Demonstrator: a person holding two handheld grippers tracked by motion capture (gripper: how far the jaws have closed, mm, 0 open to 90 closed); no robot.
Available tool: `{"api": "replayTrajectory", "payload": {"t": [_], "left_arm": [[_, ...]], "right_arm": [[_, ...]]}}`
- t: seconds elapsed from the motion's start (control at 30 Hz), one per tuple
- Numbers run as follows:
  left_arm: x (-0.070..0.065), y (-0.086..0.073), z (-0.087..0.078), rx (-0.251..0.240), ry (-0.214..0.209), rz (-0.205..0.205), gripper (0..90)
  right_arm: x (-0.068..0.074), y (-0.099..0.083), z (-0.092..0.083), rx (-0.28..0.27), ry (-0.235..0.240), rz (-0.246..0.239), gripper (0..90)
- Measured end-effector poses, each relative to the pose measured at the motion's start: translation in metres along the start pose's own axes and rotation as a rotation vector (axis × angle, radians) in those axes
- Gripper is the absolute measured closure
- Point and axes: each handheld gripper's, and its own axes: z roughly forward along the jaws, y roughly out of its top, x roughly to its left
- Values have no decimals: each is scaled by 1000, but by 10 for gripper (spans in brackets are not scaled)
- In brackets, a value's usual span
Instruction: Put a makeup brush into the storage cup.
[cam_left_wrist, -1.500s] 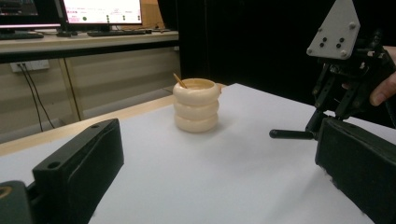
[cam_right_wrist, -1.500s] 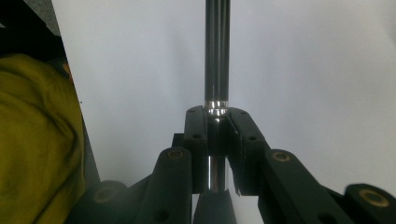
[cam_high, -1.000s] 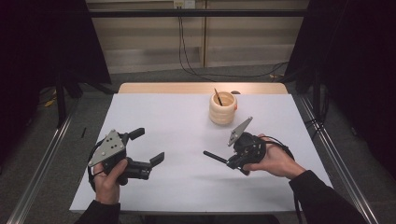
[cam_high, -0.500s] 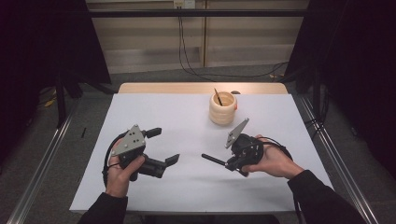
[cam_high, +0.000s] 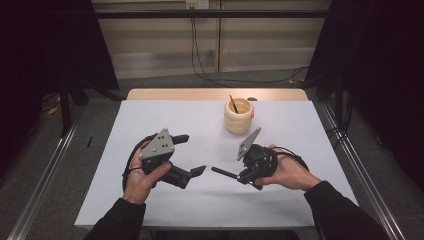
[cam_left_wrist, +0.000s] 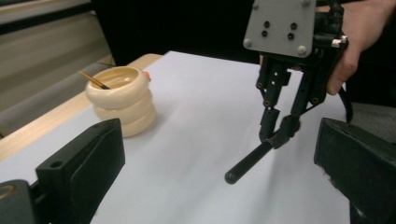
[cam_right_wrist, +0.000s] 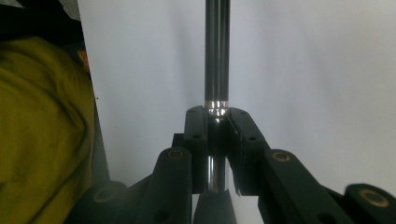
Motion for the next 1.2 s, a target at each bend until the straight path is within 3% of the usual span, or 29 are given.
{"api": "replayTrajectory", "payload": {"t": [0.27, 0.47, 0.57, 0.6, 0.9, 0.97, 1.2], "left_arm": [[-3, 5, 17, 78, -17, 34, 24], [-4, 5, 22, 144, -70, 50, 19], [-5, 5, 25, 182, -75, 59, 18], [-4, 5, 26, 197, -79, 62, 20], [-9, 0, 39, 315, -81, 85, 47], [-11, -1, 43, 341, -80, 96, 48], [-12, -4, 50, 408, -106, 162, 105]], "right_arm": [[2, 2, 0, 1, 13, -12, 784], [3, 2, 1, 10, 9, -28, 784], [5, 3, 1, 30, 14, -13, 785], [3, 3, 2, 22, 12, -43, 785], [6, 5, 2, 43, 23, -39, 784], [5, 6, 4, 40, 21, -64, 784], [6, 8, 6, 57, 24, -53, 784]]}}
